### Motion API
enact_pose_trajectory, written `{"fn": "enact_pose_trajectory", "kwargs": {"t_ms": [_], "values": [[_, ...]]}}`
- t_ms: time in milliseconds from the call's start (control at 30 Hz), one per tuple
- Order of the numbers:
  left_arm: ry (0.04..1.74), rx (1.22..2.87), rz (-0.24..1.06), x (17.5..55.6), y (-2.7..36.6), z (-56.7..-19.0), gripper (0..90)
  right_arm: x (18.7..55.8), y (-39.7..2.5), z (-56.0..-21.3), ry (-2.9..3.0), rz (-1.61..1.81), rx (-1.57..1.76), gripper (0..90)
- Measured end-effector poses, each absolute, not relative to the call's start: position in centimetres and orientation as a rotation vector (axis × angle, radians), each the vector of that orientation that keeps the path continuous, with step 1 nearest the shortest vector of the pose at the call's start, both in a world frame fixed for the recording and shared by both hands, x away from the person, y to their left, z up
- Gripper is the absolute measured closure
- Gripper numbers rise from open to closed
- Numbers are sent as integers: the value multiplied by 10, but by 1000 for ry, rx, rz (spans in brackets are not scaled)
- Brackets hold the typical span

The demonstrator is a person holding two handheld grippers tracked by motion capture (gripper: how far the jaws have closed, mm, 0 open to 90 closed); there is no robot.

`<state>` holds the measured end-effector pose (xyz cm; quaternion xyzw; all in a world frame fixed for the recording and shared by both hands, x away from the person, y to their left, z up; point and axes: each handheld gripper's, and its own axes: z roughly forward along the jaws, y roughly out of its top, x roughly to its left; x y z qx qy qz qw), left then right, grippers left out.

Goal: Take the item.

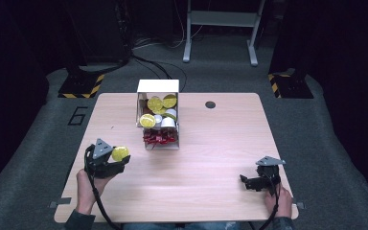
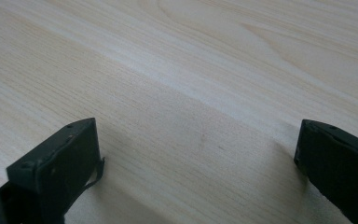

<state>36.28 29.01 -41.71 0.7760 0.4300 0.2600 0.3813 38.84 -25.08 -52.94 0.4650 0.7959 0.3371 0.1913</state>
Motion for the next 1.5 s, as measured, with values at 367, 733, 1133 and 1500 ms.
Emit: {"fn": "enact_pose_trajectory", "kwargs": {"t_ms": [367, 733, 1133, 1500], "values": [[1051, 1984, 682, 366, 288, -395, 374, 388, -251, -529, 2235, 946, 1306, 0], [1022, 1991, 708, 369, 286, -377, 373, 388, -251, -529, 2235, 946, 1306, 0], [987, 1977, 726, 374, 281, -356, 374, 388, -251, -529, 2235, 947, 1306, 0], [949, 1981, 753, 377, 275, -335, 374, 388, -251, -529, 2235, 947, 1306, 0]]}}
